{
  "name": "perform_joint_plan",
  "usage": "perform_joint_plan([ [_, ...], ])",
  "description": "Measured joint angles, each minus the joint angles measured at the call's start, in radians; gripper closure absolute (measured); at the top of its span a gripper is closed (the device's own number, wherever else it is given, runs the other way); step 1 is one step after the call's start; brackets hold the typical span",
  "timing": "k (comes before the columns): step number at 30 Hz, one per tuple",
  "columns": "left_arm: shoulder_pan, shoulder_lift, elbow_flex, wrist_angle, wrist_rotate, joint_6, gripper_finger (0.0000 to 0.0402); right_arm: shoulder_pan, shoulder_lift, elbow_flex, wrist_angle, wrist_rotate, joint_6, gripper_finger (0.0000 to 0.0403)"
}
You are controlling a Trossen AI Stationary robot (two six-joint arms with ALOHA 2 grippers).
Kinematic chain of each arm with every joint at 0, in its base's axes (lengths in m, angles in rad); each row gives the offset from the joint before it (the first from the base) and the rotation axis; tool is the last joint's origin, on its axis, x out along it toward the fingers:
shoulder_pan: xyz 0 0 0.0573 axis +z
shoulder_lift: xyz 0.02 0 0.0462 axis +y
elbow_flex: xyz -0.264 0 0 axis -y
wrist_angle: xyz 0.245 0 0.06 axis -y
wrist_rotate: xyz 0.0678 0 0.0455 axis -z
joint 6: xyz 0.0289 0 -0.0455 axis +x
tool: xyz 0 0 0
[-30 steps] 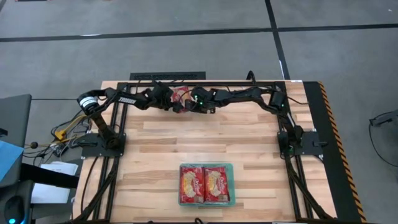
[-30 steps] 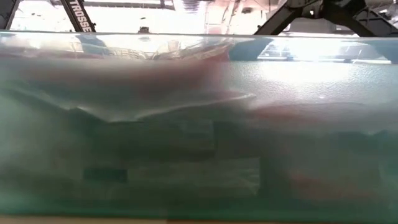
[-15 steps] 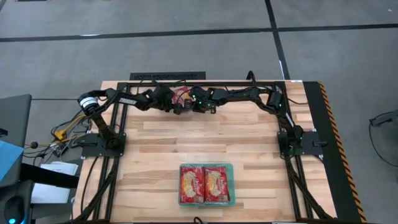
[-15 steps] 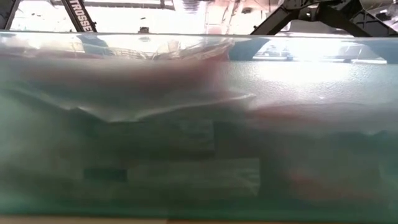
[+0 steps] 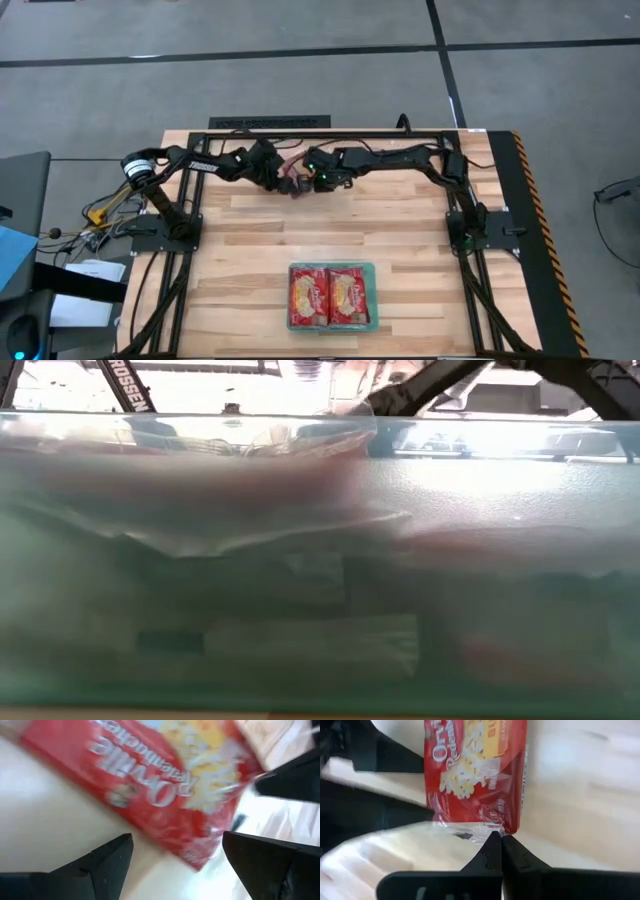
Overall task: Sort popcorn bags into baskets
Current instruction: Put the red popcorn bag into the green bin
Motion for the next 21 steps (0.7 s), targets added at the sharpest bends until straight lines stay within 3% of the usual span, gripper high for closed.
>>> perform_joint_plan([
  [5,-0.066,-0.003,0.0,0.009,0.109,-0.01,0.0097,0.088,-0.061,0.0,-0.138,0.071,0.035,0.0399],
  [14,-0.246,-0.003,0.001,0.042,0.138,-0.076,0.0097,0.241,-0.128,0.0,-0.318,0.117,0.136,0.0399],
  [21,-0.316,-0.045,0.001,0.101,0.209,-0.13,0.0097,0.347,-0.215,0.0,-0.351,0.161,0.275,0.04],
])
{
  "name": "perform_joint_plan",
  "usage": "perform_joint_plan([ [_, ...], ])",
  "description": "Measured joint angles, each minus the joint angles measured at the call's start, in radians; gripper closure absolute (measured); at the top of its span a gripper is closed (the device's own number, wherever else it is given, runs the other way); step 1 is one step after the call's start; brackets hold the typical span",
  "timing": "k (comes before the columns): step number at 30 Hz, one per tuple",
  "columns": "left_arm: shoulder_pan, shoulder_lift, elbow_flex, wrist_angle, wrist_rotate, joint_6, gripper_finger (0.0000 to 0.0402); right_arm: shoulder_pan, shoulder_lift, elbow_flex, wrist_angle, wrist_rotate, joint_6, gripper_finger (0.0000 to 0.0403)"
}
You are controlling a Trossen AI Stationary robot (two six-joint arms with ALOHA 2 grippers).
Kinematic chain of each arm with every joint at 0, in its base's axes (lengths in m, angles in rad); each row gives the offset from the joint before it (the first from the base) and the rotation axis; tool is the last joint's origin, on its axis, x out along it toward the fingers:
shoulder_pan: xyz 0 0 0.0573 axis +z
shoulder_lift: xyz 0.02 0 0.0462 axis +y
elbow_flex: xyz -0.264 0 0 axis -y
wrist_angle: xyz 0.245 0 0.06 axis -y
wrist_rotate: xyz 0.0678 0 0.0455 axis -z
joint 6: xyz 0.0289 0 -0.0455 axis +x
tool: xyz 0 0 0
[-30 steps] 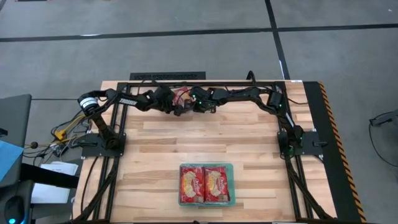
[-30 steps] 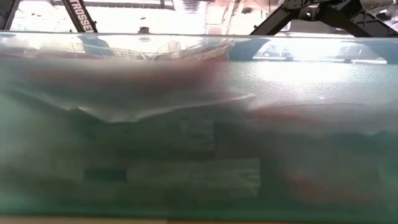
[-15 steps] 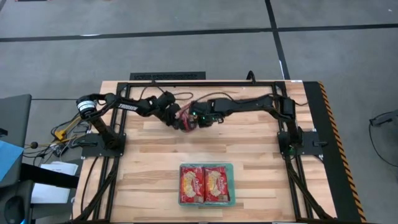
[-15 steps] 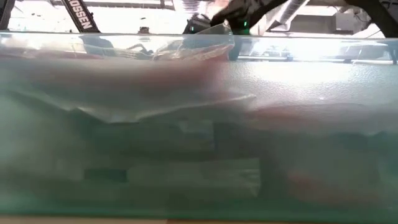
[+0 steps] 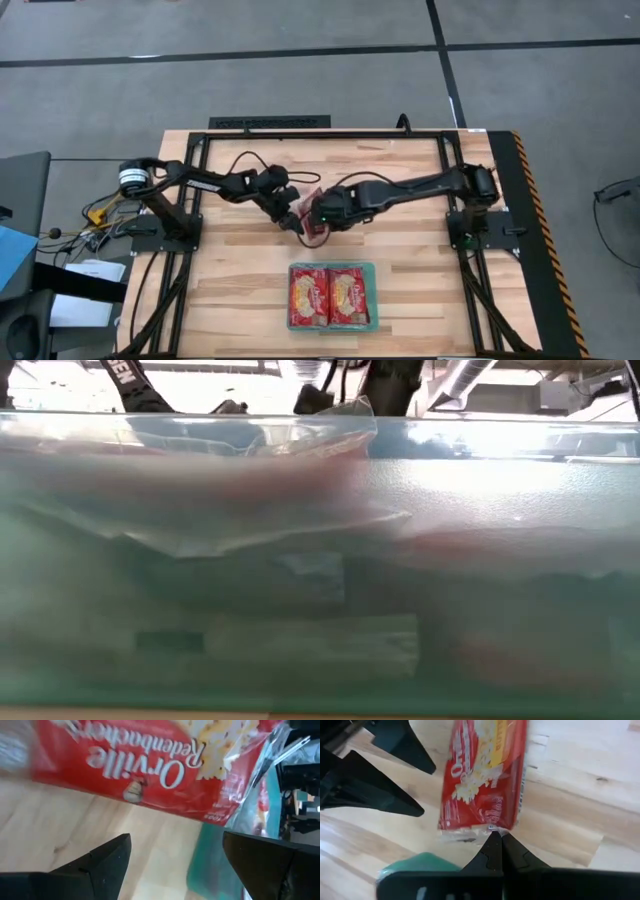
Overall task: Sort popcorn bags into baskets
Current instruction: Put the red popcorn bag into the green bin
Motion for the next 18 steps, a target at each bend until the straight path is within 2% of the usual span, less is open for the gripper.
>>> perform_joint_plan([
  [10,-0.011,-0.177,0.001,-0.045,-0.028,-0.008,0.0097,0.146,-0.05,0.0,-0.006,0.092,0.225,0.04],
  [14,-0.011,-0.248,0.002,-0.113,-0.057,0.021,0.0097,0.212,-0.05,0.0,-0.005,0.109,0.319,0.04],
  [18,-0.01,-0.303,0.002,-0.179,-0.093,0.058,0.0097,0.278,-0.05,0.0,-0.012,0.182,0.429,0.04],
])
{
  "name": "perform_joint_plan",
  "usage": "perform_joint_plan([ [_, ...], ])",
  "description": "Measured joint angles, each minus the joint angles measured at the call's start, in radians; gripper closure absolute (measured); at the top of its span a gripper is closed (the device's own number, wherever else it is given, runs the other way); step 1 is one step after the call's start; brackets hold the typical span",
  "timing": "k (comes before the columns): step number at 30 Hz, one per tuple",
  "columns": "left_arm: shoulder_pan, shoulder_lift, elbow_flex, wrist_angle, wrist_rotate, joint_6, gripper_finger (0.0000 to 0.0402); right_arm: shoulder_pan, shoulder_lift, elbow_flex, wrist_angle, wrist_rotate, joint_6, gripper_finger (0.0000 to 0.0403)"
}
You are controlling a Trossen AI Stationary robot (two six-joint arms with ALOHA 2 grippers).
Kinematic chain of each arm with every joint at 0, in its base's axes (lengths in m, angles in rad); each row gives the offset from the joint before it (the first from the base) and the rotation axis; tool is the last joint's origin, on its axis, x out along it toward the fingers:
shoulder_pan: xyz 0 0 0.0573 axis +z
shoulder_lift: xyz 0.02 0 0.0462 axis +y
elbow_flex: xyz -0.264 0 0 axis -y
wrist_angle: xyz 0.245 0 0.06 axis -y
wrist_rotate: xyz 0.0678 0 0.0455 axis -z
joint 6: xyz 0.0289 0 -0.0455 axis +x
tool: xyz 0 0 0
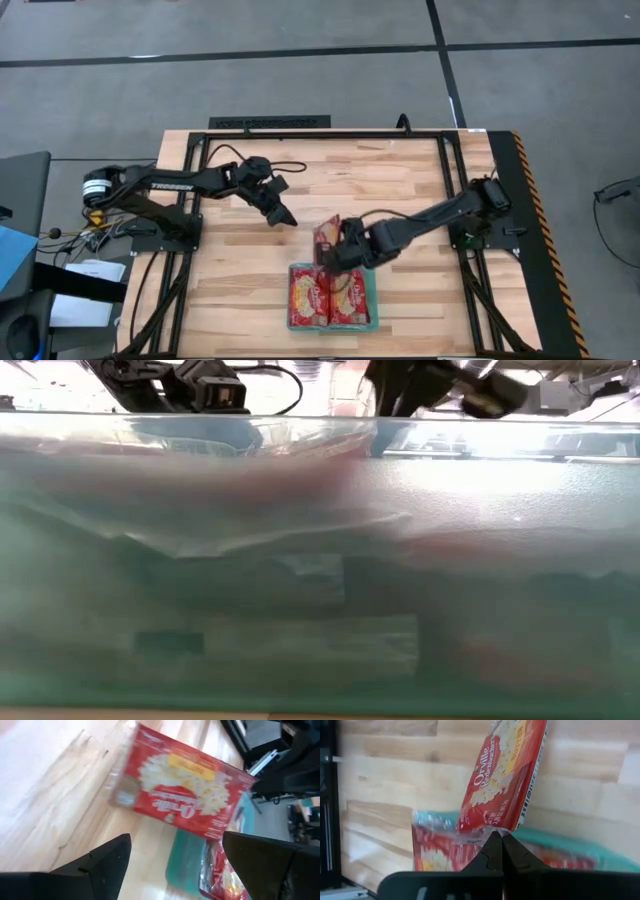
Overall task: Sort popcorn bags into baskets
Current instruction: Put the red popcorn bag into the green bin
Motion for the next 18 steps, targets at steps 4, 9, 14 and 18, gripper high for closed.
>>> perform_joint_plan([
  [4,0.0,-0.033,0.0,-0.057,-0.036,0.032,0.0097,0.04,-0.024,0.0,-0.019,0.021,0.052,0.04],
  [9,0.0,-0.038,0.0,-0.089,-0.039,0.044,0.0097,0.075,-0.057,0.0,-0.032,0.081,0.103,0.04],
  [14,0.0,-0.038,0.0,-0.093,-0.039,0.048,0.0097,0.144,-0.084,0.001,-0.058,0.129,0.208,0.04],
  [18,0.0,-0.038,0.0,-0.094,-0.041,0.048,0.0097,0.215,-0.083,0.0,-0.069,0.126,0.283,0.0399],
])
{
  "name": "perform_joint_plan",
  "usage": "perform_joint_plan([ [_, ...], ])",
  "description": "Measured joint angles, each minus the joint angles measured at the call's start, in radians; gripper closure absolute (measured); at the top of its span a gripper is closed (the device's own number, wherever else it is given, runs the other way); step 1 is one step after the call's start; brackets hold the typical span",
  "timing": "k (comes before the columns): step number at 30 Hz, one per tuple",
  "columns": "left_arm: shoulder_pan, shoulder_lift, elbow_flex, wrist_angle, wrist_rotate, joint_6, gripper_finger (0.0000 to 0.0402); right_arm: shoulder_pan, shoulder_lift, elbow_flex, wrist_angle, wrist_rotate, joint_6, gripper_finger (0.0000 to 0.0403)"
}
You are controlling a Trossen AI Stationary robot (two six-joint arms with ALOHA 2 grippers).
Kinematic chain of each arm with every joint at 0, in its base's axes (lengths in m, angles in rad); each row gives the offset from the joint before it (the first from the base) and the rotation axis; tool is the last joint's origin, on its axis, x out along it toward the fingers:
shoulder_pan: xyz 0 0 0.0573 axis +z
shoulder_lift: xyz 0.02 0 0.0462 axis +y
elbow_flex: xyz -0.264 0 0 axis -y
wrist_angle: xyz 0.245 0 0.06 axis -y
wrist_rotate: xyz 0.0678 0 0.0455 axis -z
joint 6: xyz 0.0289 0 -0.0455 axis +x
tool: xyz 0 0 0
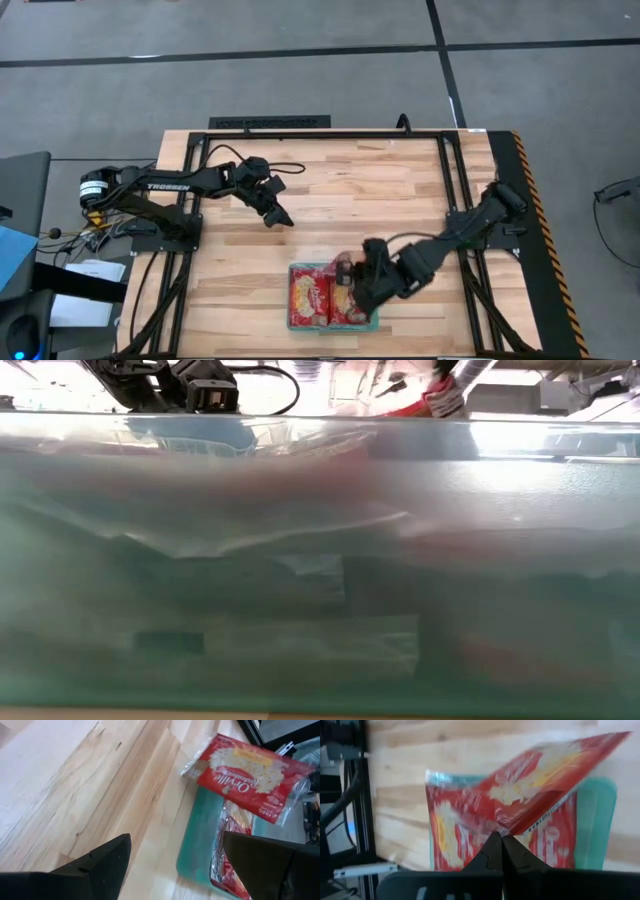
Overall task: Sort popcorn bags into baskets
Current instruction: Put the red popcorn bag into the green bin
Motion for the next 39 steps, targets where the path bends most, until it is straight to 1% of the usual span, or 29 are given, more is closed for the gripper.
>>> perform_joint_plan([
  [2,0.0,0.0,0.0,0.001,-0.002,0.0,0.0097,0.038,0.007,0.0,0.006,-0.001,0.028,0.04],
  [7,0.0,0.0,0.0,0.002,-0.025,0.0,0.0098,0.113,0.017,0.0,0.066,-0.008,0.027,0.0399],
  [13,0.0,0.0,0.0,0.004,-0.052,0.0,0.0098,0.155,0.016,0.0,0.131,-0.011,-0.047,0.0399],
  [15,0.0,0.0,0.0,0.004,-0.055,0.0,0.0098,0.155,0.016,0.0,0.15,-0.042,-0.069,0.0399],
  [20,0.0,0.0,0.0,0.005,-0.075,-0.001,0.0098,0.15,0.035,-0.008,0.158,-0.163,-0.112,0.0399],
  [23,0.0,0.0,0.0,0.005,-0.077,0.0,0.0098,0.139,0.066,-0.008,0.179,-0.221,-0.127,0.0392],
  [26,0.0,0.0,0.0,0.003,-0.079,0.001,0.0098,0.133,0.09,-0.01,0.177,-0.245,-0.168,0.0382],
  [29,0.0,0.0,0.0,0.004,-0.082,-0.001,0.0098,0.122,0.115,-0.008,0.206,-0.293,-0.217,0.0368],
  [32,0.0,0.001,0.0,0.002,-0.087,0.003,0.0098,0.112,0.135,-0.008,0.194,-0.302,-0.222,0.0351],
  [39,0.0,0.001,0.0,0.0,-0.087,0.007,0.0098,0.12,0.128,-0.008,0.168,-0.33,-0.222,0.0287],
])
